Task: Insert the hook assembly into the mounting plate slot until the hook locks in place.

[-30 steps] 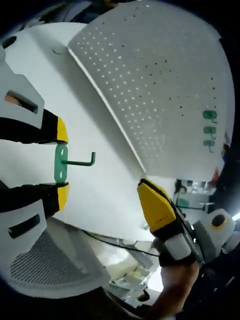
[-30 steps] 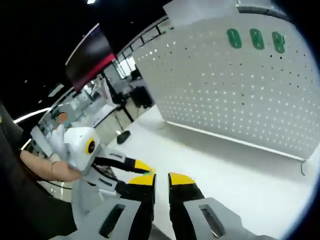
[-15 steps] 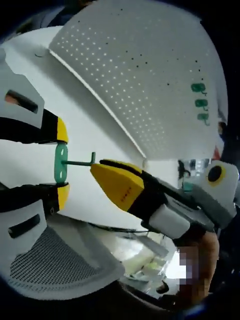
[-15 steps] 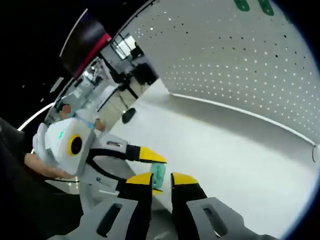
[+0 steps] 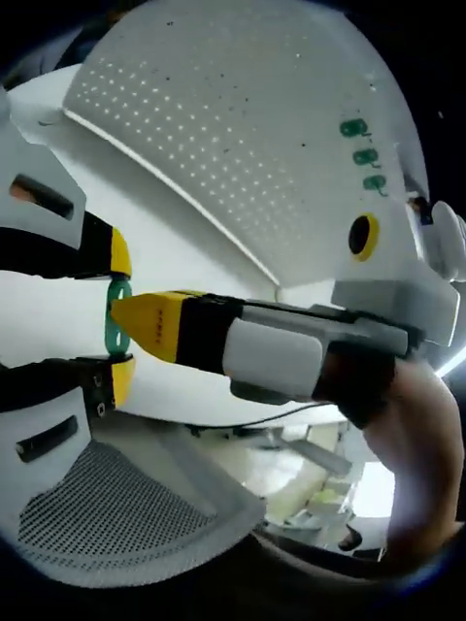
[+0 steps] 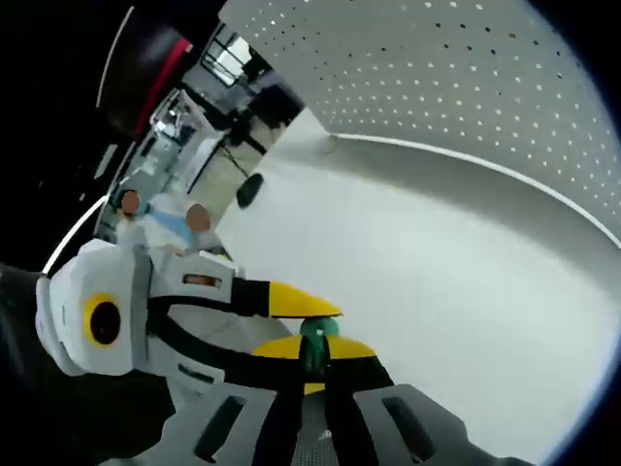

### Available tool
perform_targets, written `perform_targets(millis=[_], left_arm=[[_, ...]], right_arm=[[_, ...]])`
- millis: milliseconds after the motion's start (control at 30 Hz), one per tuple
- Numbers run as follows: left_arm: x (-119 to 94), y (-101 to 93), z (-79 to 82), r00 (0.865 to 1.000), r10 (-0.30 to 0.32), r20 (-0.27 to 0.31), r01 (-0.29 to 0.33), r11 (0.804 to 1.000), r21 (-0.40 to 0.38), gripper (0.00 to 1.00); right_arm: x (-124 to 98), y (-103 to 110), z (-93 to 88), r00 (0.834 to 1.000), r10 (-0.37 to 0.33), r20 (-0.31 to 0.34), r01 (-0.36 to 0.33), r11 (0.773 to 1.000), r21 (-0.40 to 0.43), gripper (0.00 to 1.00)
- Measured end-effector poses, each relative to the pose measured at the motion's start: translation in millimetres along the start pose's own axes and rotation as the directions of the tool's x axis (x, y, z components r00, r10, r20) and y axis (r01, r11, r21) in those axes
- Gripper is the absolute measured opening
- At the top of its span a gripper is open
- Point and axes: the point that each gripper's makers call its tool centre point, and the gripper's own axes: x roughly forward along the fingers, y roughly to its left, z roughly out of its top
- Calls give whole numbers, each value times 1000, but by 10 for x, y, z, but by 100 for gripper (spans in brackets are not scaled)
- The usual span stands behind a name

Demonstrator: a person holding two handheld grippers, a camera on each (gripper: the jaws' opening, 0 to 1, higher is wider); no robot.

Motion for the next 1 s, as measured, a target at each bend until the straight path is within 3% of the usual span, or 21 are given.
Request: perform_targets(millis=[100, 300, 467, 700, 867, 1000], left_arm=[[-15, 7, 5, 1000, 2, -2, -2, 1000, 6, 30], [9, -32, -10, 1000, 1, -27, 0, 998, 63, 30], [5, -1, -17, 999, 5, -32, -3, 998, 64, 30], [8, -10, -46, 999, -5, -35, 6, 999, 32, 31], [-10, 7, -38, 1000, -18, -10, 18, 999, -33, 31], [-10, -1, -41, 1000, -28, -13, 27, 999, -37, 33]], right_arm=[[0, -9, 4, 1000, 20, 3, -20, 997, 69, 1], [19, -27, -51, 999, 17, -31, -15, 999, 53, 1], [30, -33, -32, 1000, 14, -16, -13, 997, 71, 1], [48, -7, -57, 999, 6, -34, -5, 1000, 28, 0], [29, -8, -67, 1000, 9, -1, -9, 1000, 6, 0], [5, -42, -63, 1000, 5, 21, -5, 1000, 3, 0]])
